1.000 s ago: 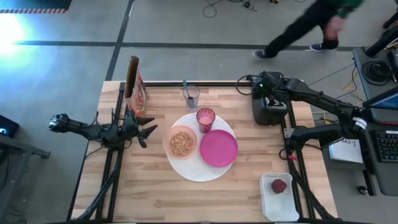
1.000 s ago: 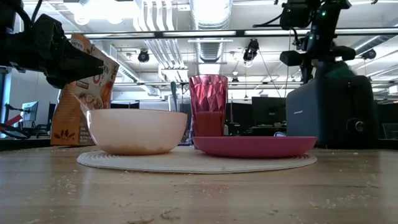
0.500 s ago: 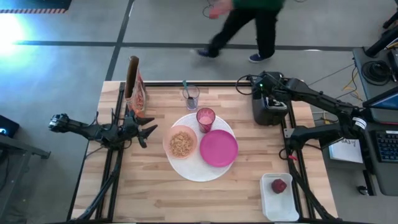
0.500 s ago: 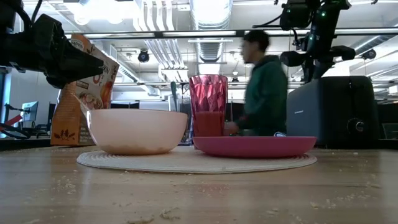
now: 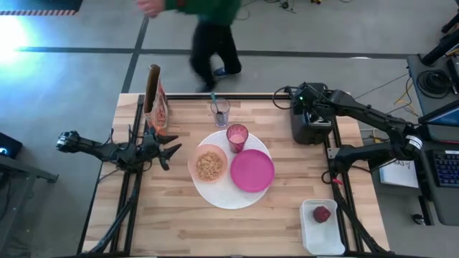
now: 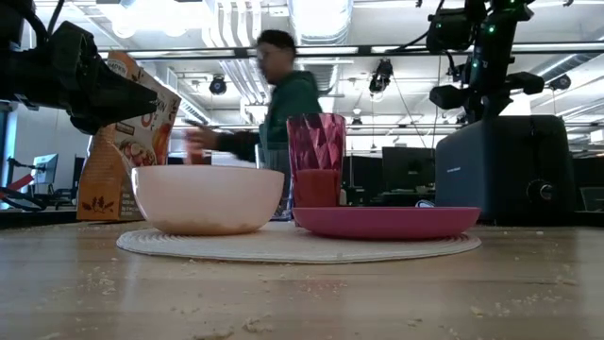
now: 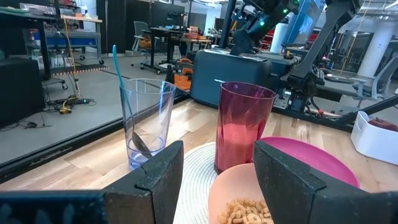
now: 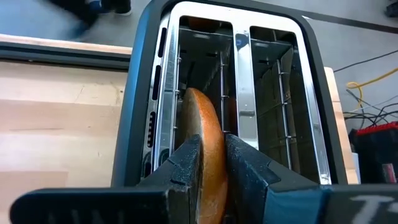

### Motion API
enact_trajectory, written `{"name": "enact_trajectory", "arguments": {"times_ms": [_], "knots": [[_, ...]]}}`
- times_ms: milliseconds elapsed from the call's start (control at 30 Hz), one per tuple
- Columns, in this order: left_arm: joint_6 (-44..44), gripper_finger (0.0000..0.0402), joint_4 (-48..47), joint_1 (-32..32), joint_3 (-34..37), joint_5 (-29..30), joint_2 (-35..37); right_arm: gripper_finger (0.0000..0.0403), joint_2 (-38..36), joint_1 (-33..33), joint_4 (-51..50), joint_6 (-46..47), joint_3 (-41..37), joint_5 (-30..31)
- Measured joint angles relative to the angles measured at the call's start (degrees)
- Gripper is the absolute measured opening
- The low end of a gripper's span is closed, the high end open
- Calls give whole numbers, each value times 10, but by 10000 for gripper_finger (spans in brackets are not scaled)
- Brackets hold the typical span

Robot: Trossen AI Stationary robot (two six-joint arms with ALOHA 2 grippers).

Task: Arrange a breakfast setting
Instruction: Put the bagel on the pink plate

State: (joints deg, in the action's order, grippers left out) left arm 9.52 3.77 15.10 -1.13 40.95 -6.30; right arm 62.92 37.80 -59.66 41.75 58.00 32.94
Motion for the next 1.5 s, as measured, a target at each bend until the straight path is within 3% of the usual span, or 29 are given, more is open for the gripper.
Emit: {"name": "enact_trajectory", "arguments": {"times_ms": [133, 367, 567, 1167, 1267, 1500], "knots": [[0, 178, 0, 0, 0, 0, 0, 61, 0, 0, 0, -9, 0, -2], [0, 178, 0, 0, 0, 0, 0, 18, 0, 0, -3, -20, 2, -4], [0, 178, 0, 0, 0, 0, 0, 15, 0, 1, -8, -43, 23, -7], [0, 178, 0, 0, 0, 0, 0, 13, 0, 9, -77, -84, 218, 12], [0, 178, 0, 0, 0, 0, 0, 13, 0, 9, -77, -82, 243, -41], [0, 178, 0, 0, 0, 0, 0, 13, -1, -7, -78, -57, 249, -274]]}}
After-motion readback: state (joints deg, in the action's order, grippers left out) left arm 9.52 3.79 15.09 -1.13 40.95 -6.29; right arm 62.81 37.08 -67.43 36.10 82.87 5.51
